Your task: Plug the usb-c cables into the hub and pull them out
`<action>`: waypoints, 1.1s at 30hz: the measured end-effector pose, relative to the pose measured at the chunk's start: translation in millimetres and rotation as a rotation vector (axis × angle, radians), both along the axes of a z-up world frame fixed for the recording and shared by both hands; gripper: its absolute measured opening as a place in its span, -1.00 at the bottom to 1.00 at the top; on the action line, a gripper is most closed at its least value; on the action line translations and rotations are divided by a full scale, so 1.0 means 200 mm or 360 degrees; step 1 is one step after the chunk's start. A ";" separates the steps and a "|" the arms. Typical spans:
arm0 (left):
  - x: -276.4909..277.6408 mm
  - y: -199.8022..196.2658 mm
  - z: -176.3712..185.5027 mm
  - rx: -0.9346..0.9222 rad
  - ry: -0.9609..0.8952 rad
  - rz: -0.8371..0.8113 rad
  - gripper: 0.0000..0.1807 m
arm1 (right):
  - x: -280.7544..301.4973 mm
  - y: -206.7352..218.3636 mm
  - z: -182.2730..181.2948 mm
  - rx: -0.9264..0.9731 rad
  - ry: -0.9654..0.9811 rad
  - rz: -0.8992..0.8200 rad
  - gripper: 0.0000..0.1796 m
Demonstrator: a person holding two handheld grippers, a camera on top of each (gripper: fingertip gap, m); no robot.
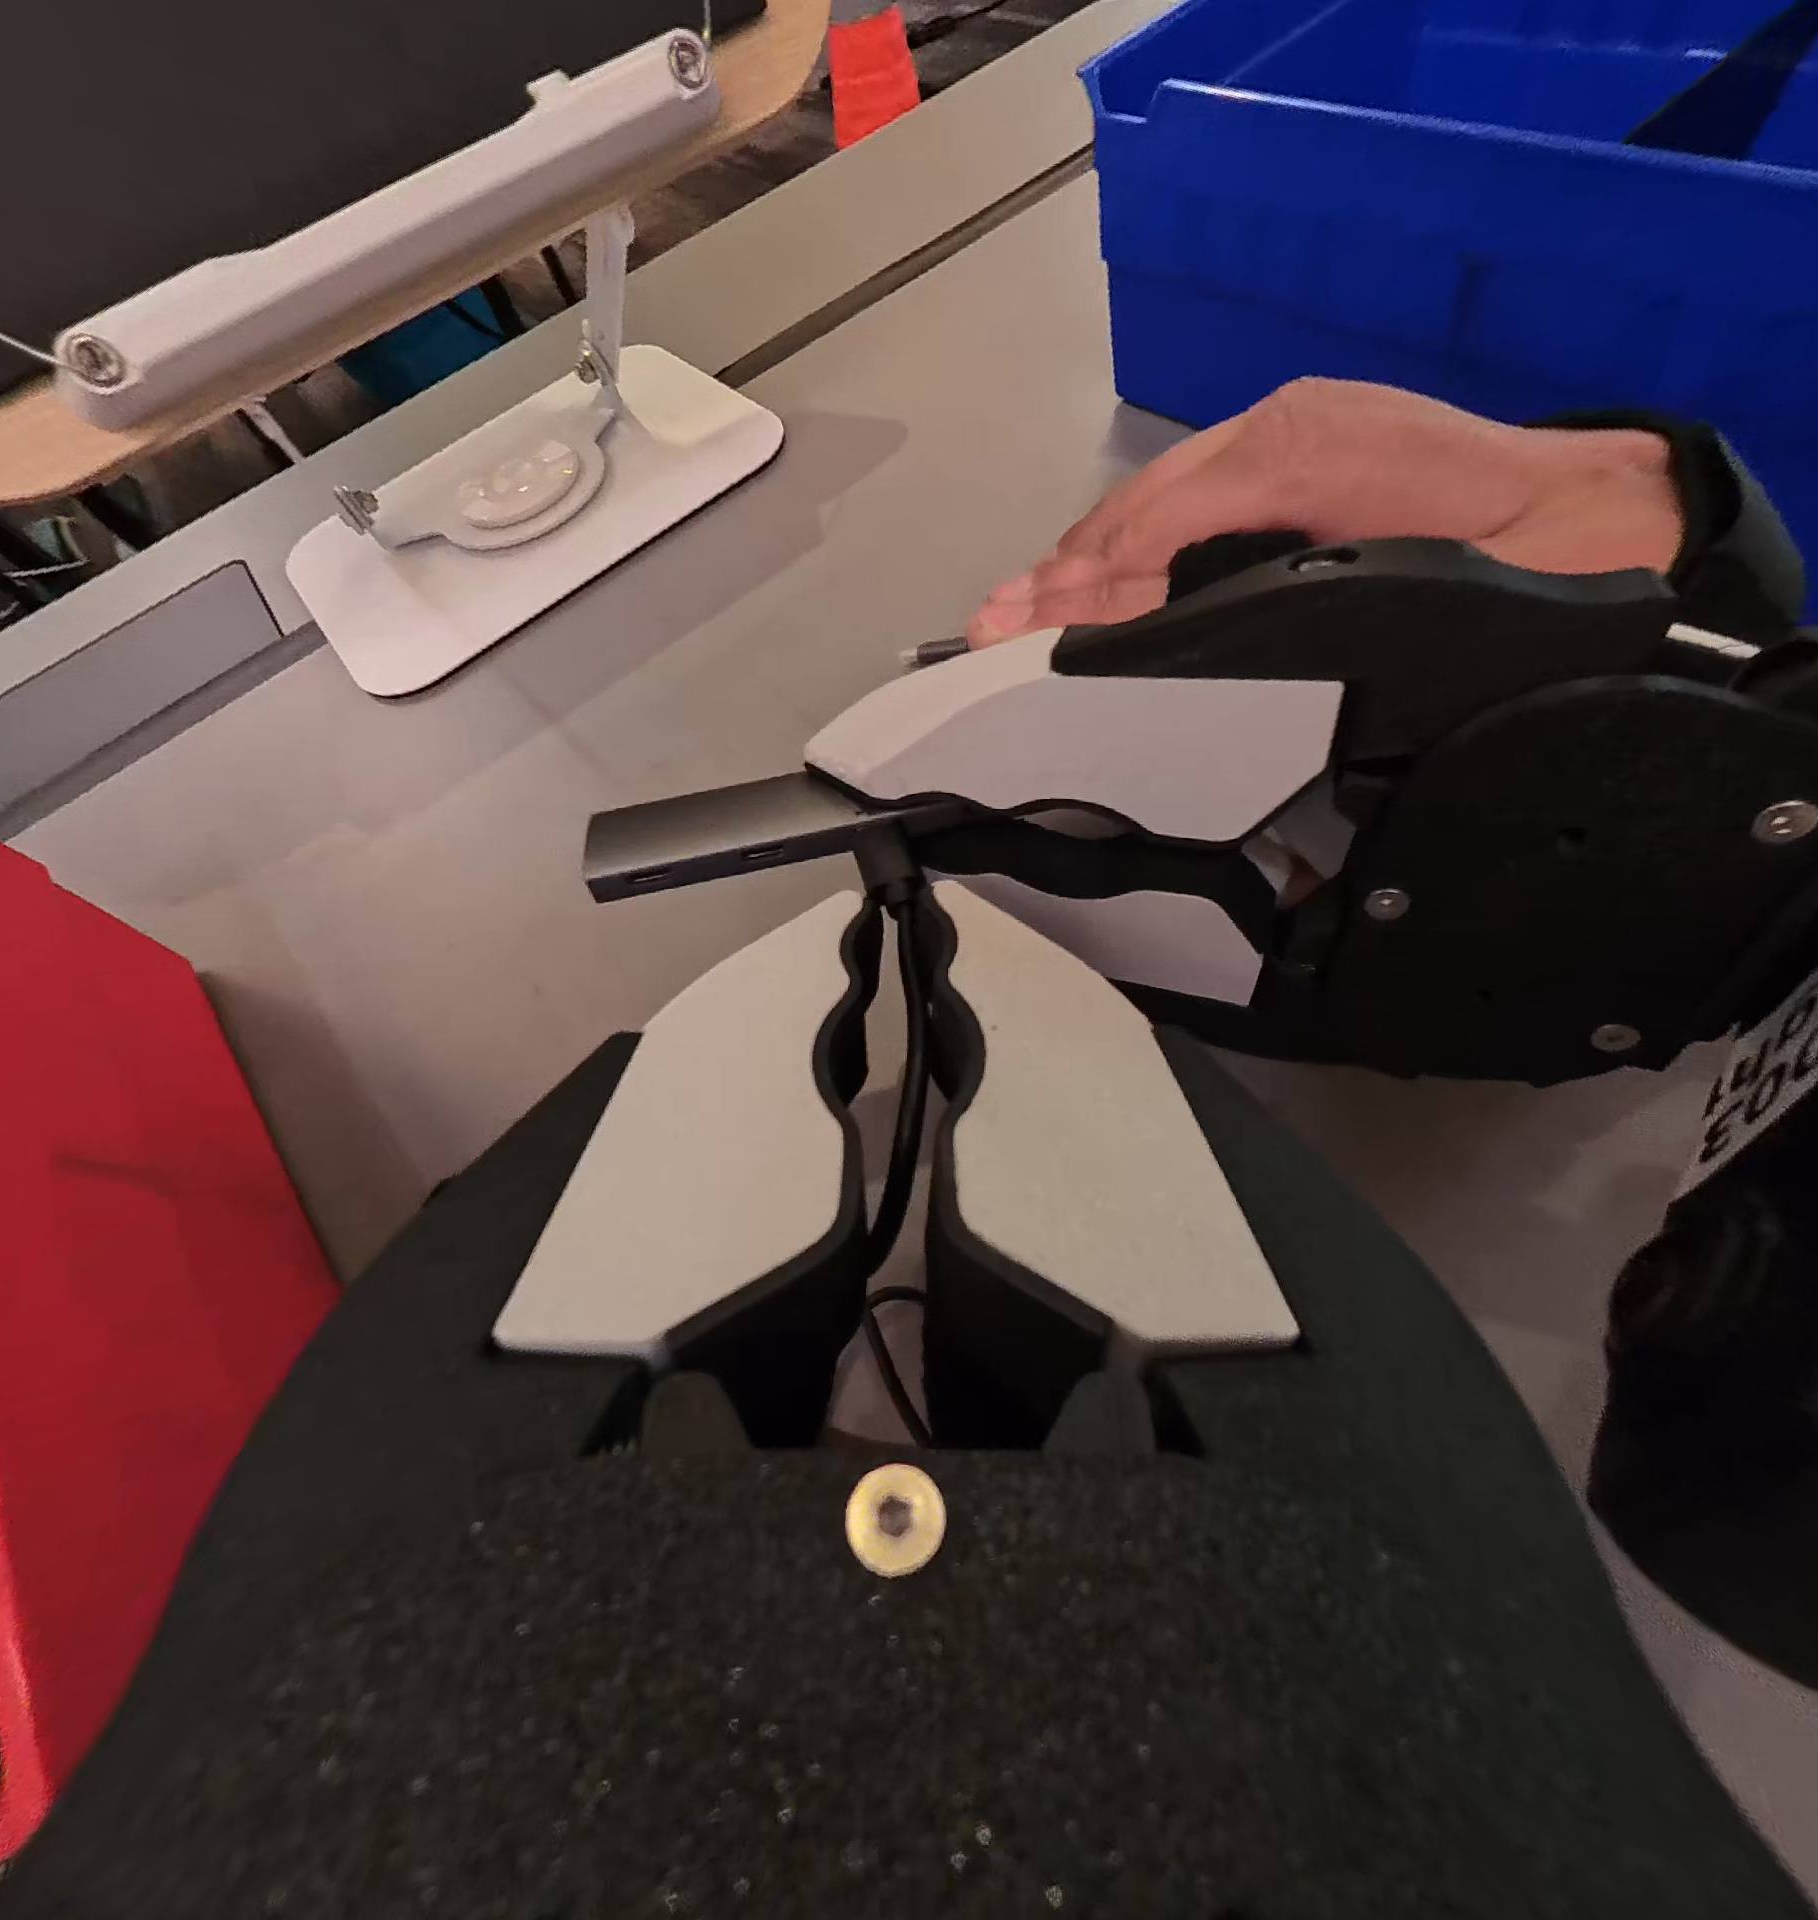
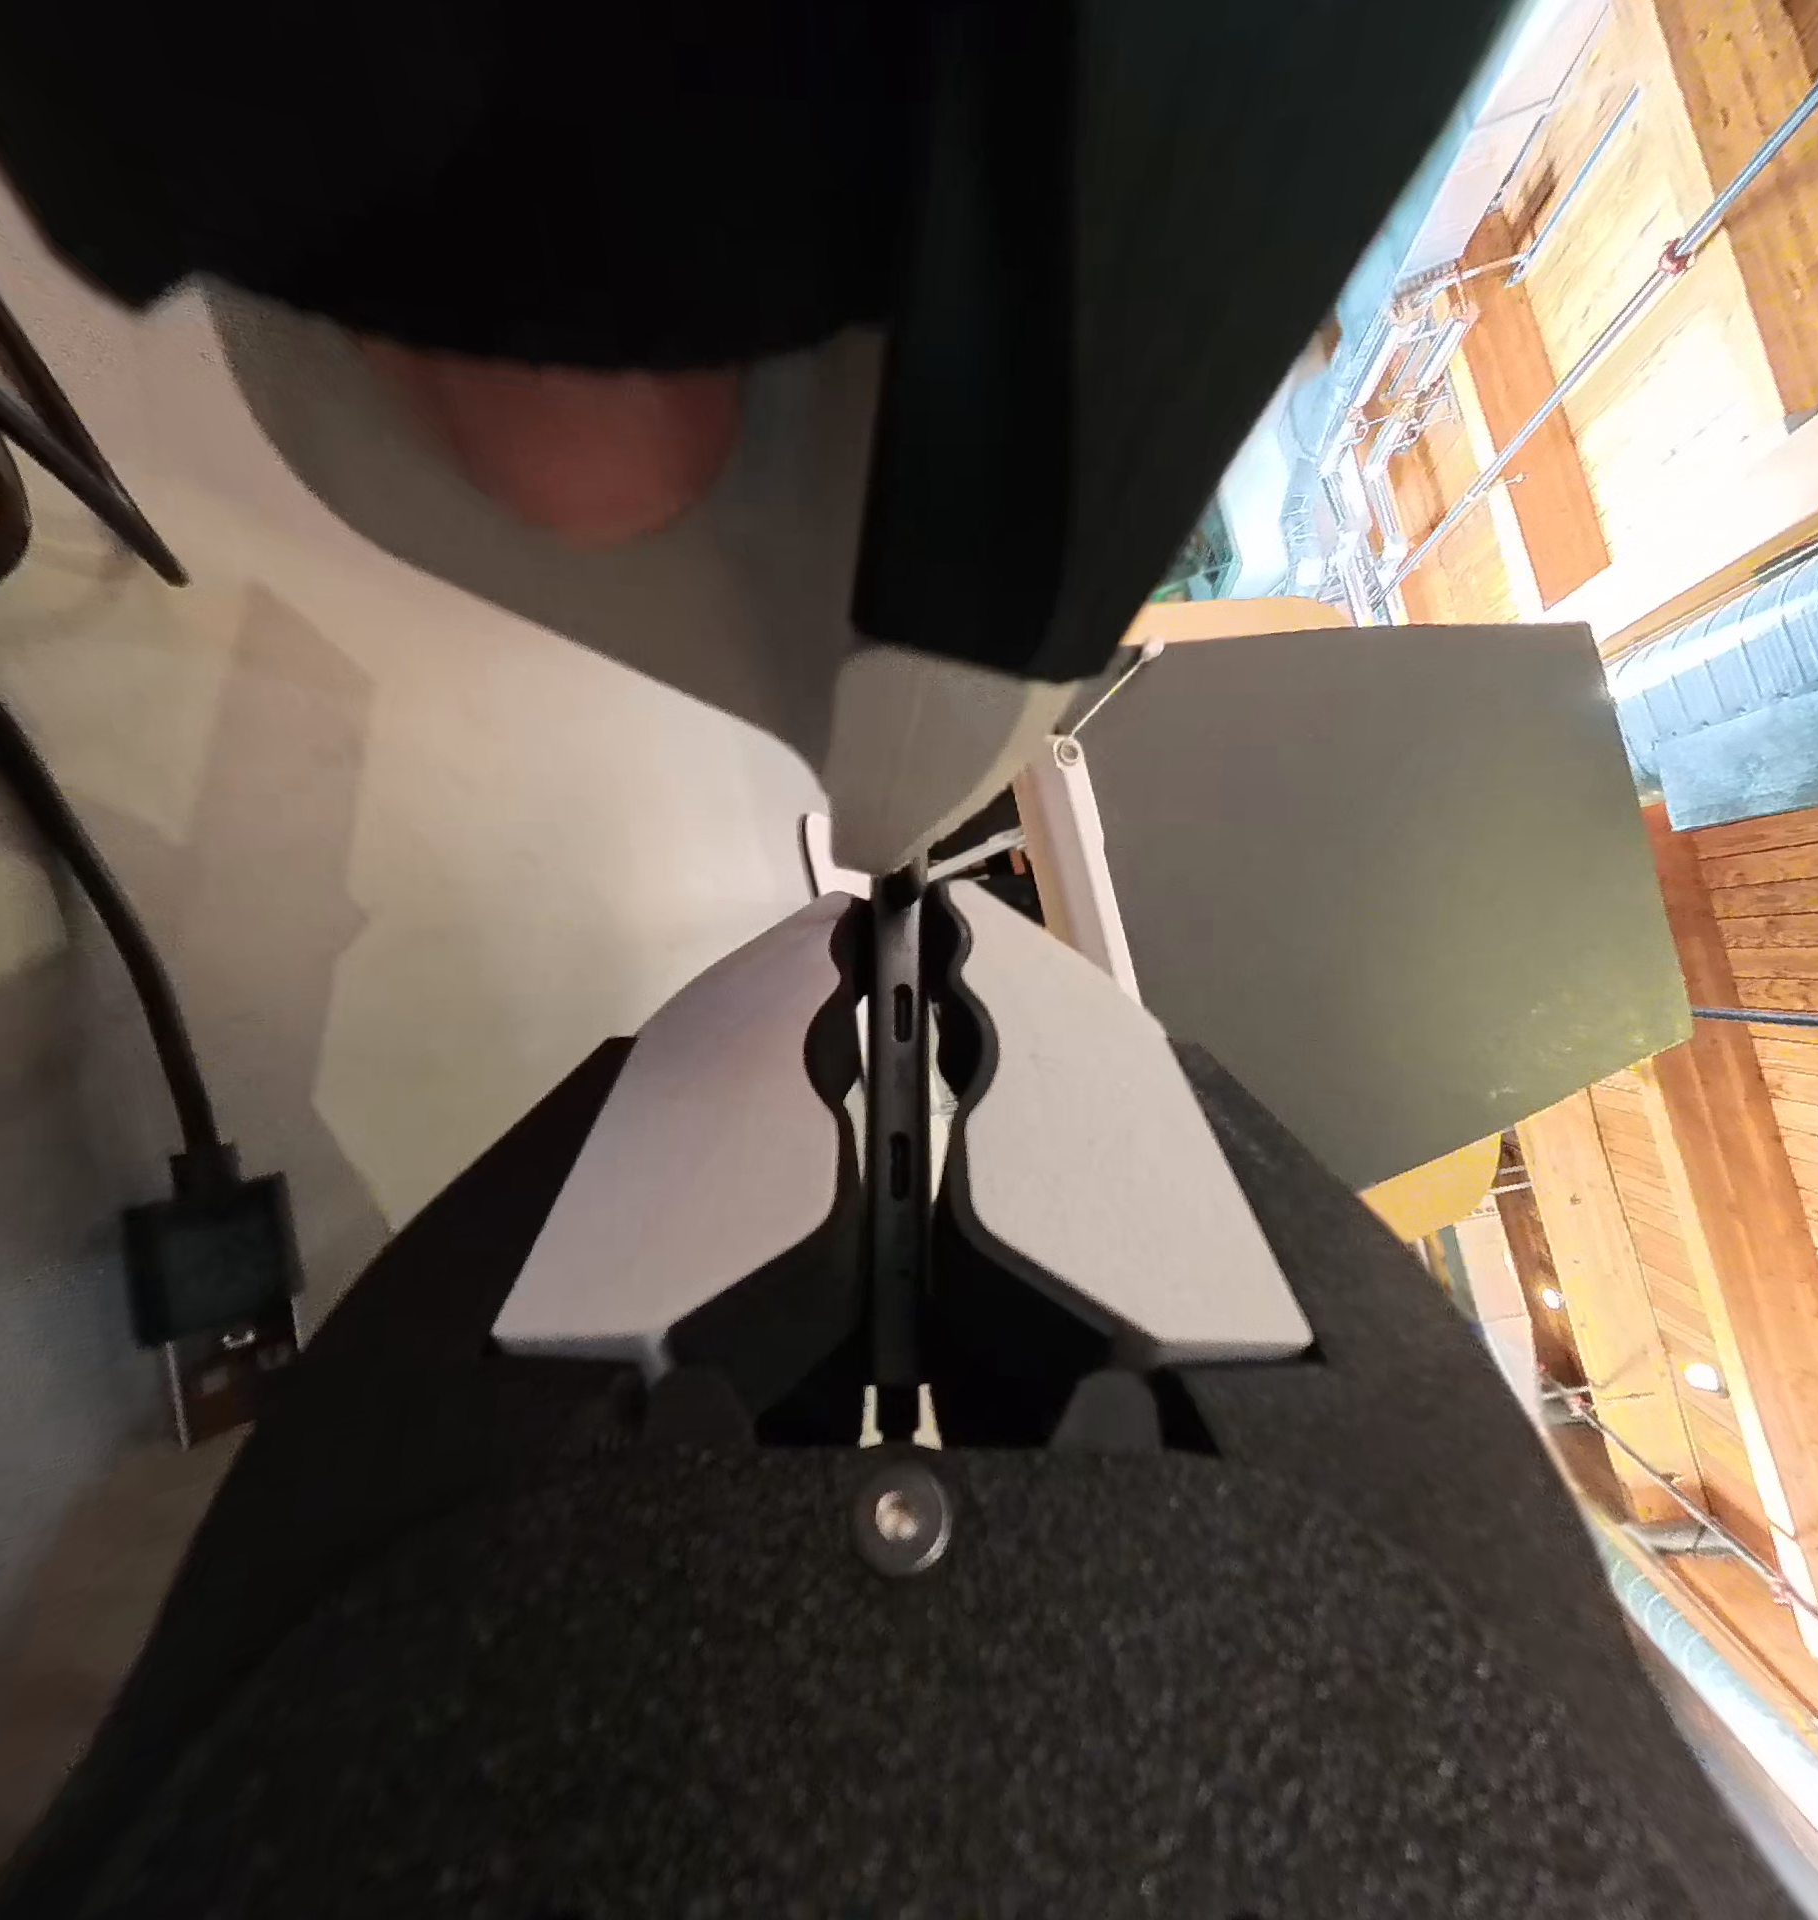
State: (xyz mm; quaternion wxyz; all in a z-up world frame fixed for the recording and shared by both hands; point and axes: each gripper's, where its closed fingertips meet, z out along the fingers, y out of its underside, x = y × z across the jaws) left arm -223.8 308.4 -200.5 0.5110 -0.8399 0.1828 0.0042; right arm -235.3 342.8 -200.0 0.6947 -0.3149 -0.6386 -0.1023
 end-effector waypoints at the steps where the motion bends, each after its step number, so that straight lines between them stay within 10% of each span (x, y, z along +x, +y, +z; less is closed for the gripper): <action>1: 0.00 0.00 0.00 -0.0005 -0.0007 -0.0024 -0.94 | 0.00 0.00 0.00 0.0009 -0.0004 0.0010 -0.90; 33: -0.05 0.00 -0.02 -0.0063 -0.0029 -0.0033 -0.99 | 0.00 0.00 -0.05 -0.0024 0.0044 0.0165 -0.90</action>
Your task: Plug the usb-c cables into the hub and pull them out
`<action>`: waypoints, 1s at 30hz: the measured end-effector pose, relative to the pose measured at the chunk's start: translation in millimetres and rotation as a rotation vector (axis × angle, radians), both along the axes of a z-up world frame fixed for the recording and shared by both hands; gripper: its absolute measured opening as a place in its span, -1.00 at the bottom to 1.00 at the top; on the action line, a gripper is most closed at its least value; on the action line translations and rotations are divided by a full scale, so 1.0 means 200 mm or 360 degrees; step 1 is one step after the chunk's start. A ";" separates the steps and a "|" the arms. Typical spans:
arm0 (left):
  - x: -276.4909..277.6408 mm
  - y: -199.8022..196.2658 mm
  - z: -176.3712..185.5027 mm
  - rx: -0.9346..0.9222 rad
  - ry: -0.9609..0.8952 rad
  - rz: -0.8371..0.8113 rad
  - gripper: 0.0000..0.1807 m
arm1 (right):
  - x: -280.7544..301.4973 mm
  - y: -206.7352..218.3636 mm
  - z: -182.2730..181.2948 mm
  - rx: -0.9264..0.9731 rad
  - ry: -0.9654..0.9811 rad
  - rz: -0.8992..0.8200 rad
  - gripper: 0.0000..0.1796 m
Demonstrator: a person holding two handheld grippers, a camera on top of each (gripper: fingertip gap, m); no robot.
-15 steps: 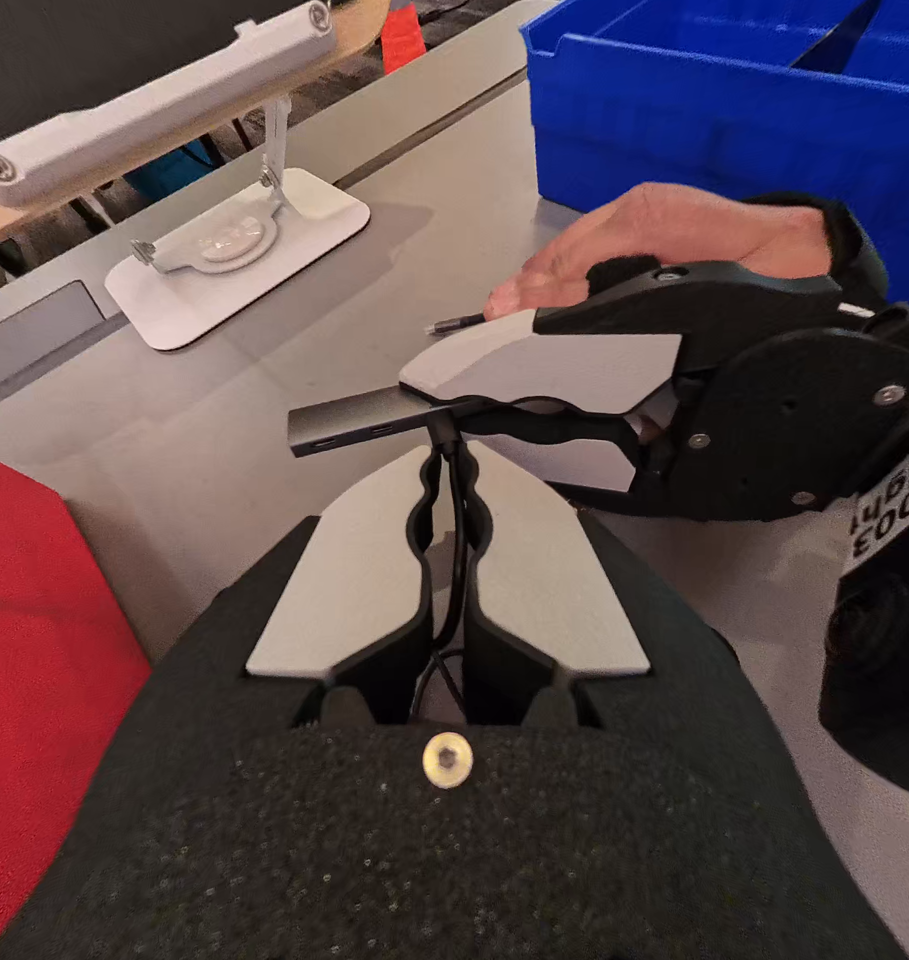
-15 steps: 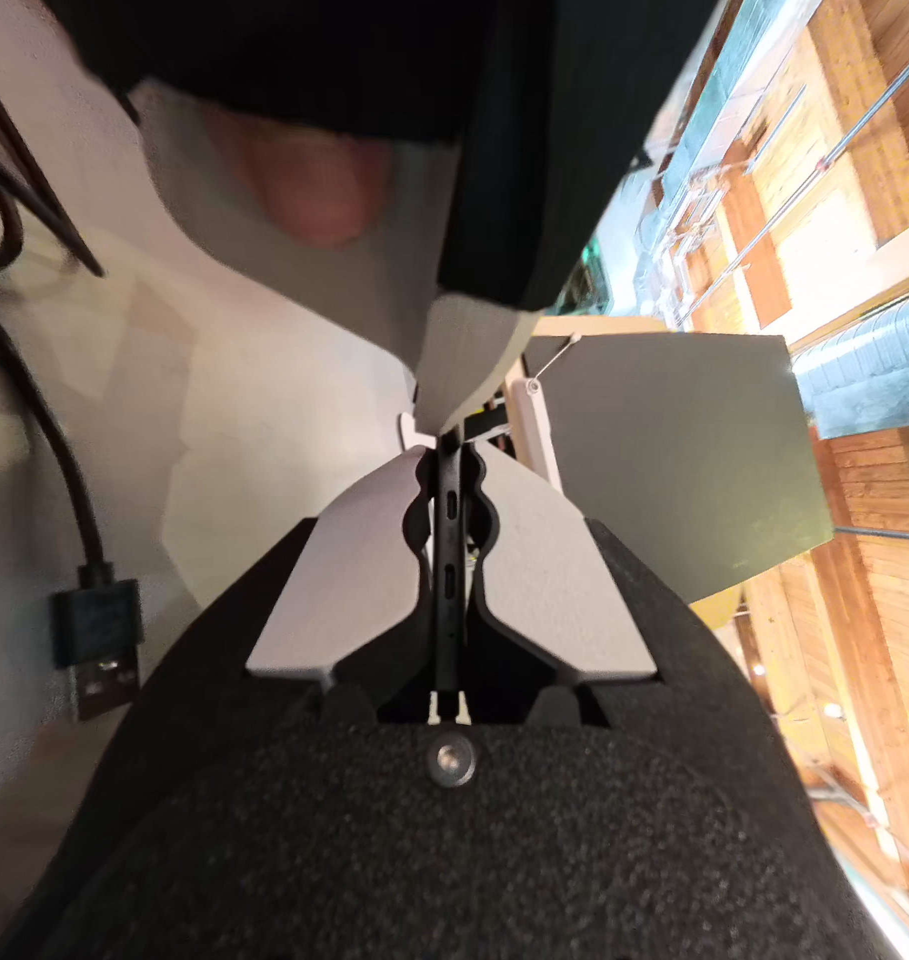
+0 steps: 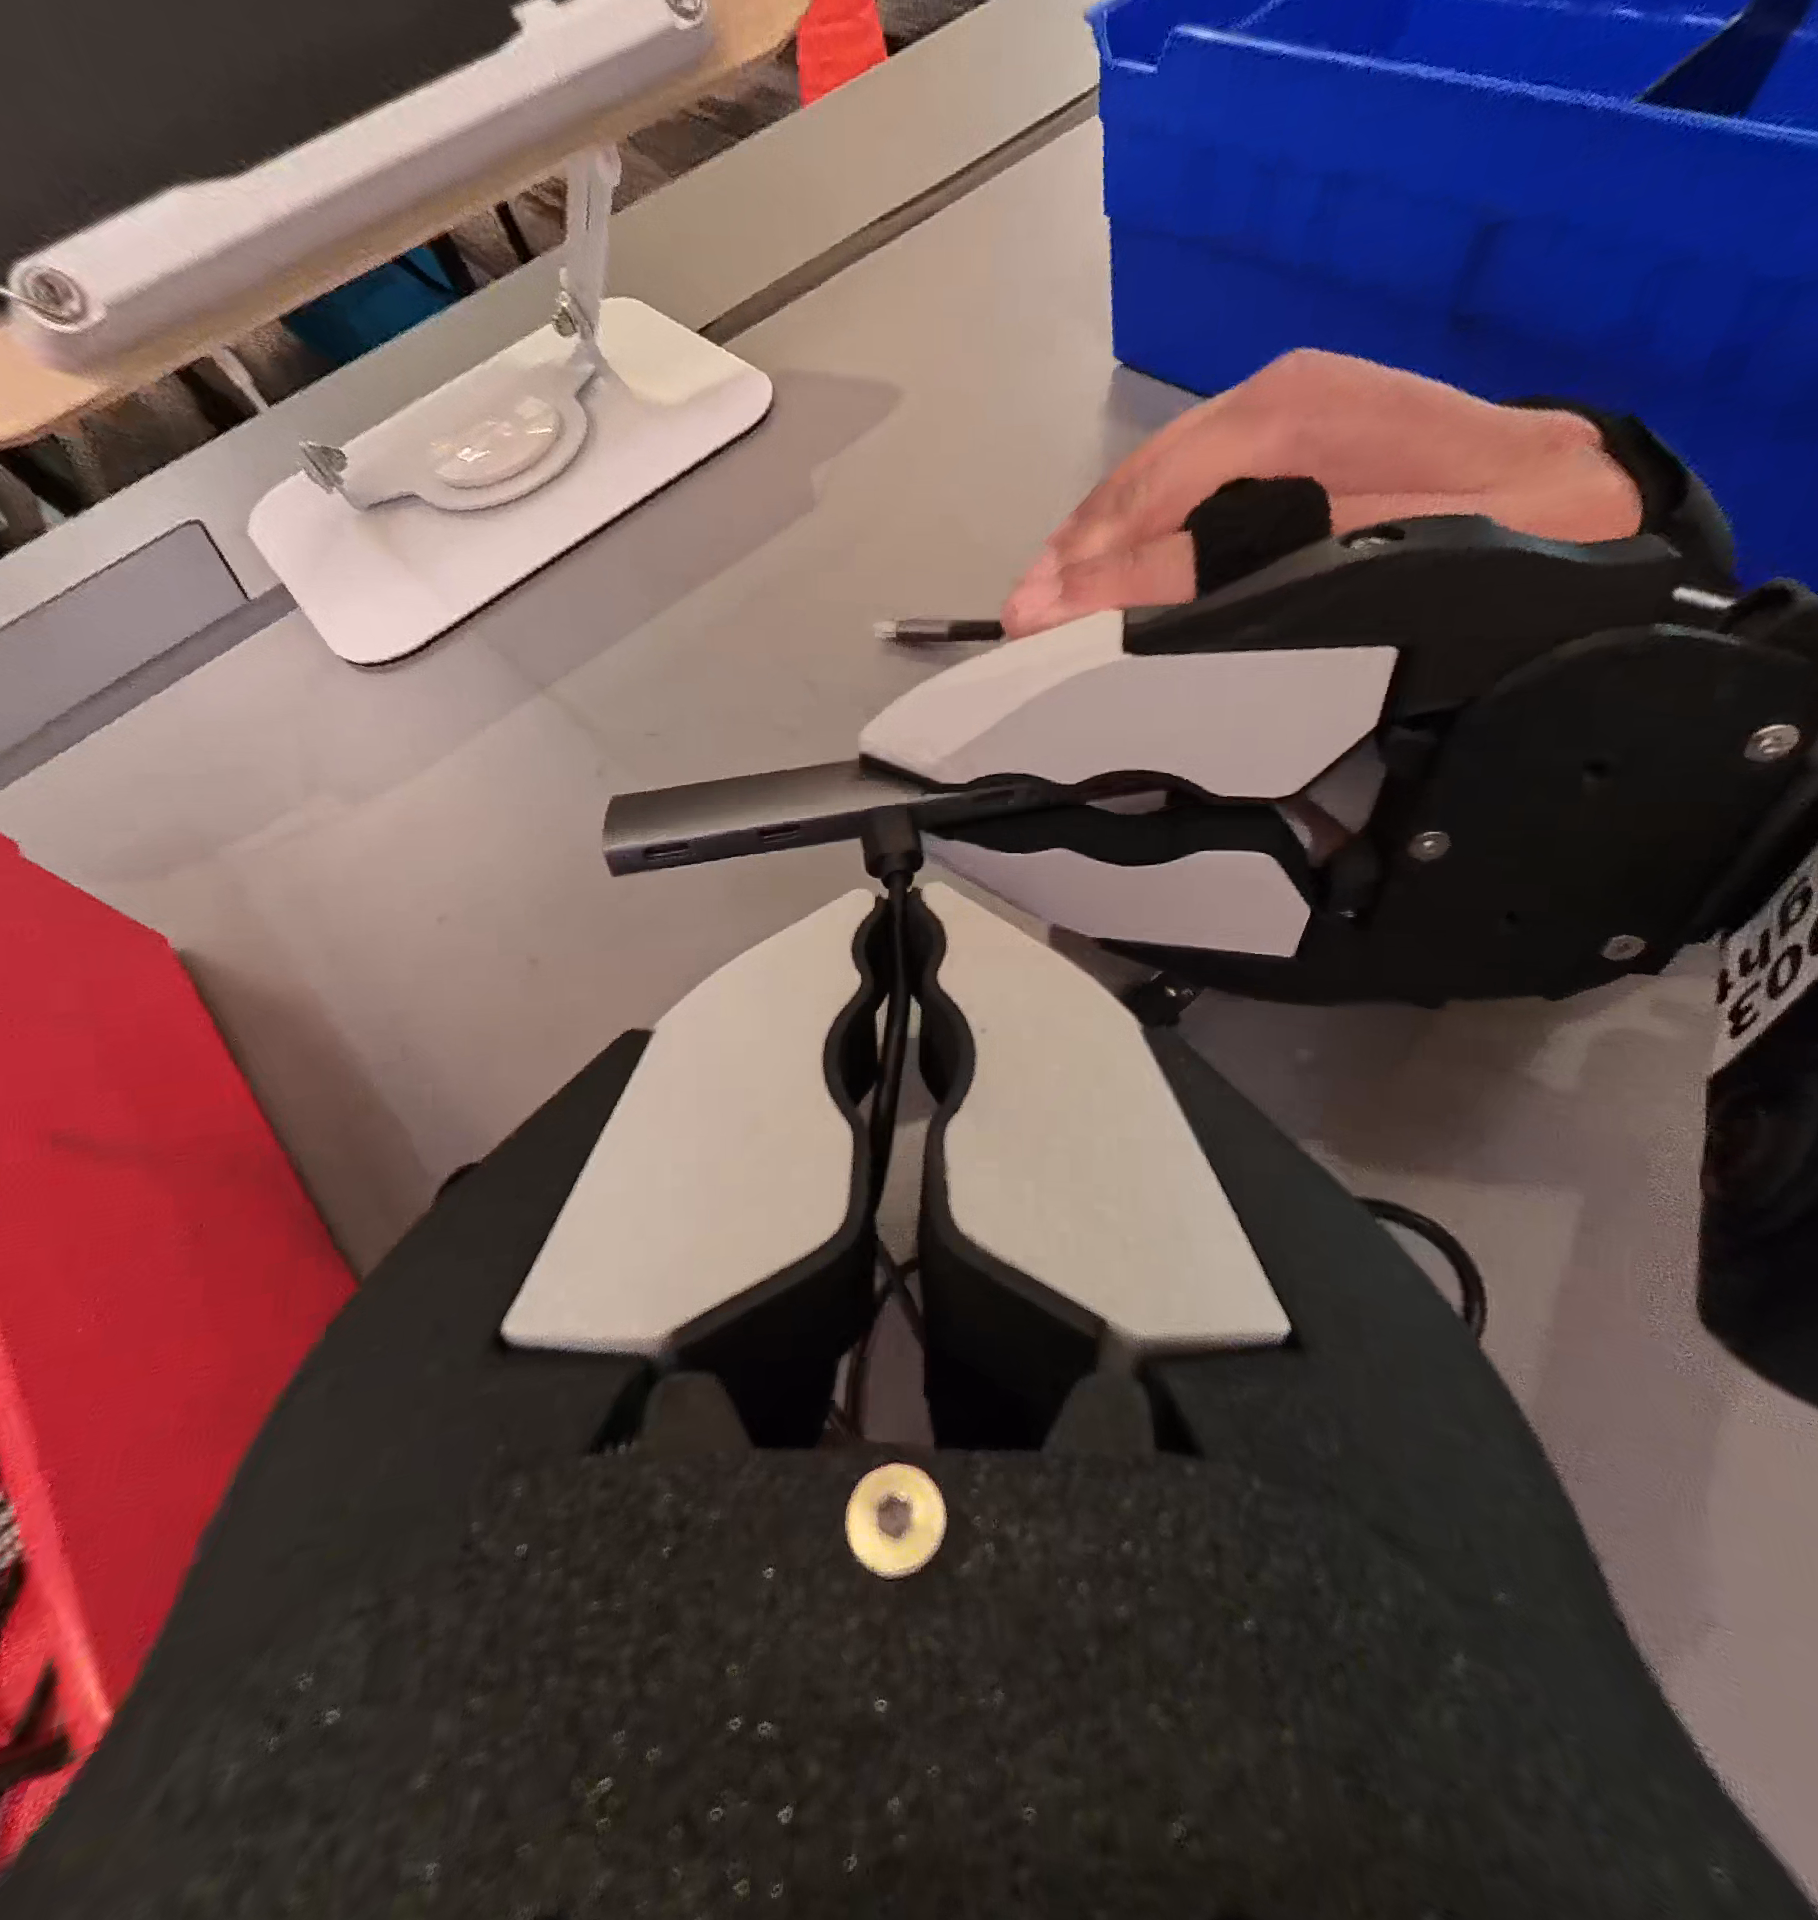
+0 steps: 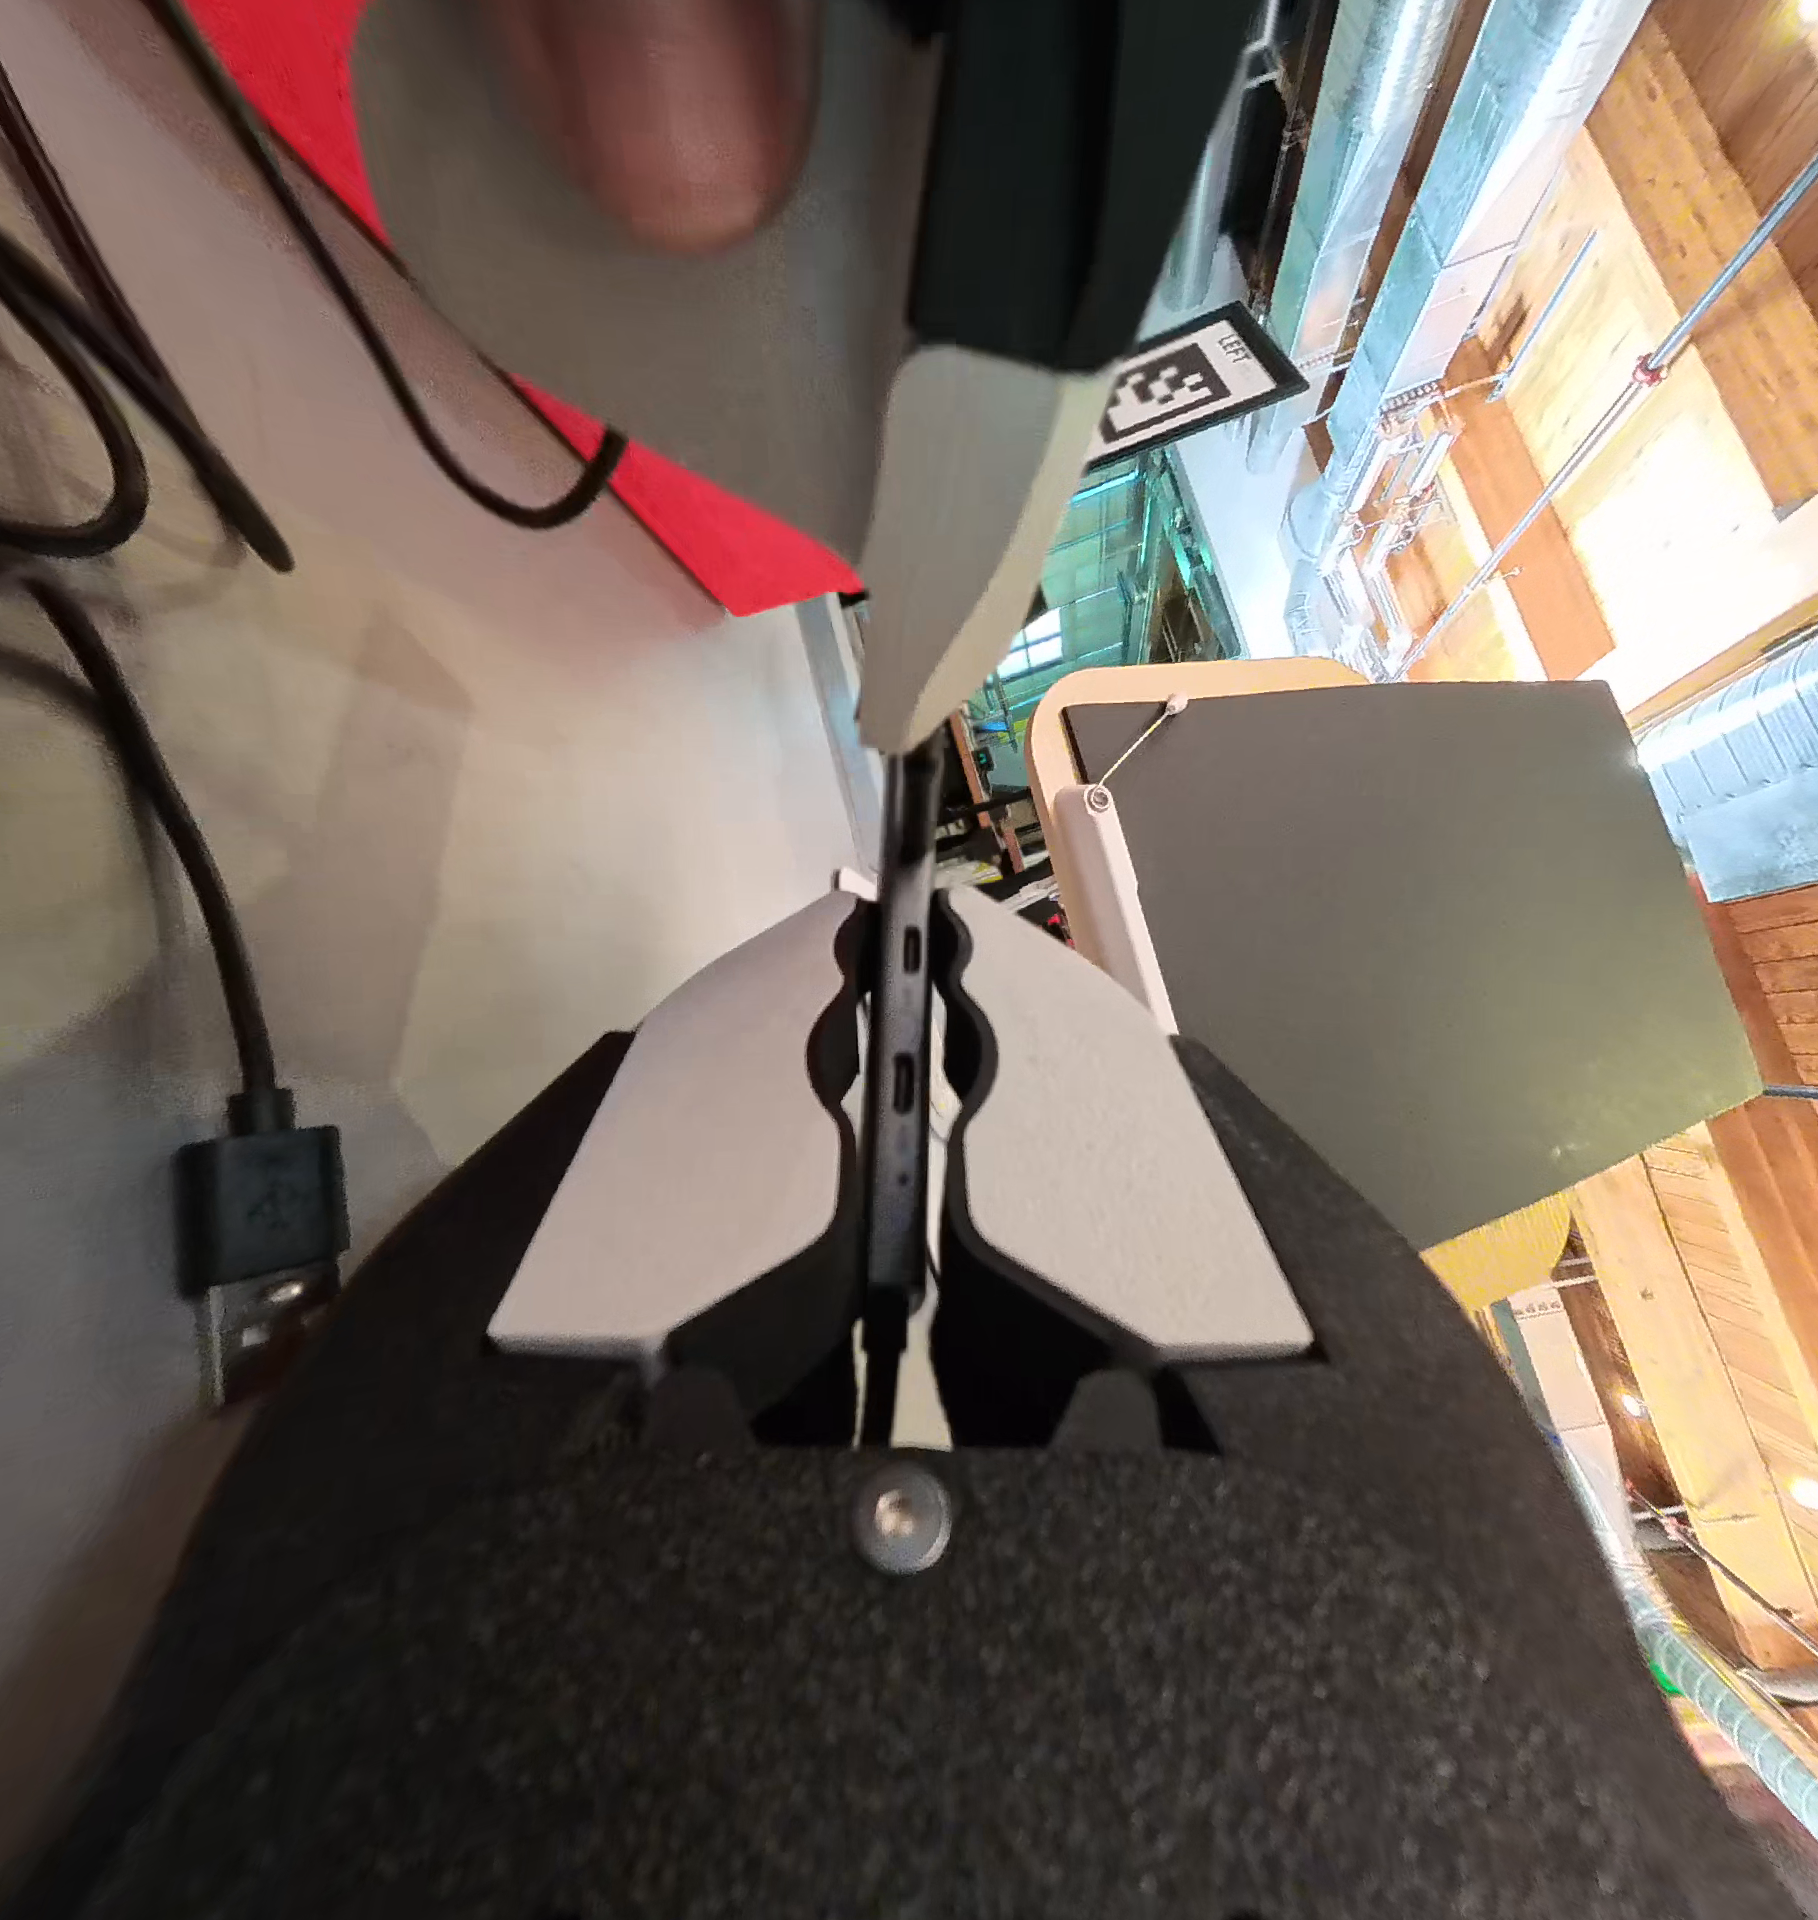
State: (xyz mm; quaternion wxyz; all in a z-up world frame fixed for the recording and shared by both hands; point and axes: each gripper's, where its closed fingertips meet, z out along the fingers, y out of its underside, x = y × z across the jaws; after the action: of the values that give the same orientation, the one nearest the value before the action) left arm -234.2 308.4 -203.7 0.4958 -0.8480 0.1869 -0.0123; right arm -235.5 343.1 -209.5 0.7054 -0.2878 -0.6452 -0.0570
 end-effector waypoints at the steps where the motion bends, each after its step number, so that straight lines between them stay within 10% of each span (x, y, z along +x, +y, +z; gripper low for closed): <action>1: 0.00 0.00 0.00 -0.0015 -0.0019 -0.0018 -0.99 | 0.00 0.00 0.00 -0.0001 -0.0004 -0.0002 -0.89; 27: -0.09 0.00 0.04 -0.0082 -0.0397 -0.0070 -0.98 | 0.03 -0.05 0.05 -0.0033 0.0036 0.0174 -0.89; 30: -0.07 -0.08 0.16 0.0007 -0.0444 -0.0052 -0.70 | 0.04 -0.03 0.04 -0.0047 0.0057 0.0161 -0.89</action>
State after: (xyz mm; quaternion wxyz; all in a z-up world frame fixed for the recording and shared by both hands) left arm -248.3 292.5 -170.7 0.5187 -0.8337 0.1298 -0.1378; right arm -226.9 337.2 -201.4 0.7145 -0.2661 -0.6470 -0.0065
